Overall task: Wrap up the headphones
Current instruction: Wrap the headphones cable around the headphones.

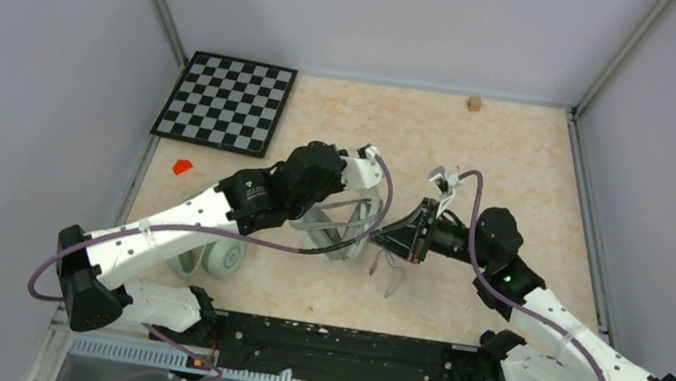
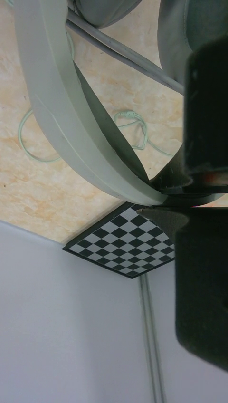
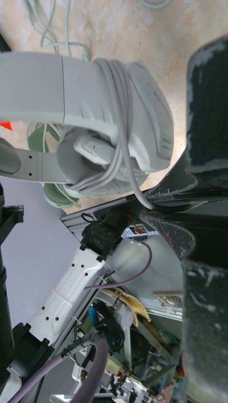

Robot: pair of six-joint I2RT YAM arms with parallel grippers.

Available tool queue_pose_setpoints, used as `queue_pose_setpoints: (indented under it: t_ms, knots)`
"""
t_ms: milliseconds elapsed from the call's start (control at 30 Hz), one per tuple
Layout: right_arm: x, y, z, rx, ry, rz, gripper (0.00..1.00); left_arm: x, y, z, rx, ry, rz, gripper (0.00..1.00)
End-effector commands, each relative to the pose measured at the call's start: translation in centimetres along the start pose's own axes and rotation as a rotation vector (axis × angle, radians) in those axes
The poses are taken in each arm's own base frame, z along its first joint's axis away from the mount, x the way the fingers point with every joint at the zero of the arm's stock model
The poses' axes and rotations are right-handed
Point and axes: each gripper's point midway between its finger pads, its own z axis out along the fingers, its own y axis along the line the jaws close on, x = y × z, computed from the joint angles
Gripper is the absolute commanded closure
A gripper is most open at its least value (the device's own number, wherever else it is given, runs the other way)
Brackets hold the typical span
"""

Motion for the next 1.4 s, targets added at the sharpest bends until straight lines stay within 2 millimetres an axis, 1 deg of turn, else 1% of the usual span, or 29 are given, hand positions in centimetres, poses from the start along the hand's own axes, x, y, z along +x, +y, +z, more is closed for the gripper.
queue_pose_setpoints:
  t_ms: [0,167,367,500,700,767,900,1033,1167,1300,1367]
  knots:
    - [-3.3,3.7,0.0,-0.146,-0.095,-0.102,0.90,-1.1,4.7,-0.6,-0.230,0.029,-0.247,1.00]
    - [-3.4,3.4,0.3,-0.132,-0.109,-0.107,0.90,-1.9,5.7,-0.9,-0.298,0.014,-0.498,1.00]
    - [-3.6,3.0,0.9,-0.113,-0.113,-0.122,0.89,-2.1,6.7,-1.4,-0.380,0.025,-0.675,1.00]
    - [-4.0,1.7,1.5,-0.036,-0.134,-0.157,0.89,-2.7,6.7,-1.6,-0.370,-0.010,-0.793,1.00]
    - [-5.3,2.0,2.2,0.035,-0.168,-0.209,0.89,-3.4,6.7,-1.8,-0.369,-0.049,-0.916,1.00]
    - [-5.7,1.8,2.4,0.073,-0.180,-0.230,0.89,-3.6,6.7,-1.9,-0.365,-0.071,-0.948,1.00]
    - [-5.7,0.8,2.6,0.155,-0.188,-0.262,0.89,-4.4,7.1,-2.4,-0.353,-0.123,-1.013,1.00]
    - [-5.4,0.1,2.6,0.198,-0.187,-0.279,0.89,-5.8,7.7,-3.4,-0.309,-0.198,-1.072,1.00]
    - [-5.1,1.0,2.9,0.169,-0.189,-0.301,0.88,-7.0,8.0,-3.9,-0.273,-0.250,-1.105,1.00]
    - [-5.3,1.3,3.0,0.168,-0.203,-0.302,0.88,-7.6,8.3,-4.3,-0.257,-0.275,-1.149,1.00]
    - [-5.1,1.4,3.1,0.167,-0.204,-0.306,0.85,-7.7,8.5,-4.6,-0.255,-0.290,-1.174,1.00]
